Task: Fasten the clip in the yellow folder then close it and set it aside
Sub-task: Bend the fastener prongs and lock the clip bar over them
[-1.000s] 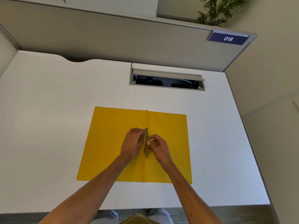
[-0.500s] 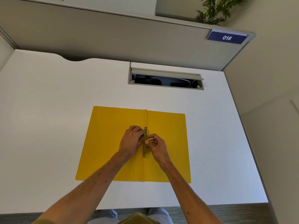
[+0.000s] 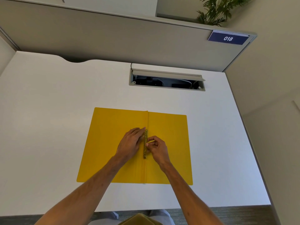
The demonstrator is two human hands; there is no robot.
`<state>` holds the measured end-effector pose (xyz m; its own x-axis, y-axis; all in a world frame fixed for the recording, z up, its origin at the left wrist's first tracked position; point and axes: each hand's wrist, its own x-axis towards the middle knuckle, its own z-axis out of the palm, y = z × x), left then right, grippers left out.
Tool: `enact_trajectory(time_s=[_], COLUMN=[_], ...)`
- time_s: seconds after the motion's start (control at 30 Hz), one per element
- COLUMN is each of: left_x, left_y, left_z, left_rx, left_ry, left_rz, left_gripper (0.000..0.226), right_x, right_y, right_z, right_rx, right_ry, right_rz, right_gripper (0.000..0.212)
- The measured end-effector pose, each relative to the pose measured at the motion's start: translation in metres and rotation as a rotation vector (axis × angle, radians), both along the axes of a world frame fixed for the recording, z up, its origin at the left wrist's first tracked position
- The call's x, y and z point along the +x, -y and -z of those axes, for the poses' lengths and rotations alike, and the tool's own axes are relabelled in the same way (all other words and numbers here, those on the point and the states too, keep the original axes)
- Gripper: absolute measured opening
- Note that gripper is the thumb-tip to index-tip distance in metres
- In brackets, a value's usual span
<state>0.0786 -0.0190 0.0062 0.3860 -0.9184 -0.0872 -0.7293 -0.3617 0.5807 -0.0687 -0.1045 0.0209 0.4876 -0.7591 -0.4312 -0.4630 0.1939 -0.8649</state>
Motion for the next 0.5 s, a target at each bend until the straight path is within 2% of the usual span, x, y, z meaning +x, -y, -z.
enact_trajectory(time_s=[0.13,0.2,0.33,0.5], left_x=[0.005,0.004,-0.004,-0.009], left_y=[-0.015,-0.024,-0.045,-0.051], left_z=[0.002,0.004,0.012,0.019], left_rx=[-0.096,-0.130,-0.134,-0.088], left_ry=[-0.020,0.015,0.119,0.151], left_rz=[-0.172,-0.189,-0.027,0.127], left_gripper=[0.050,0.049,0.049,0.054], right_x=[0.008,0.012,0.018,0.017], right_y=[-0.002,-0.002,-0.003,-0.004], right_z=[0.000,0.000,-0.001,-0.001], right_rx=[-0.050,-0.096,-0.237,-0.362], right_ry=[-0.069,-0.116,-0.219,-0.304], right_rz=[-0.013,-0.020,-0.047,-0.088], right_gripper=[0.009,0.010,0.011,0.007])
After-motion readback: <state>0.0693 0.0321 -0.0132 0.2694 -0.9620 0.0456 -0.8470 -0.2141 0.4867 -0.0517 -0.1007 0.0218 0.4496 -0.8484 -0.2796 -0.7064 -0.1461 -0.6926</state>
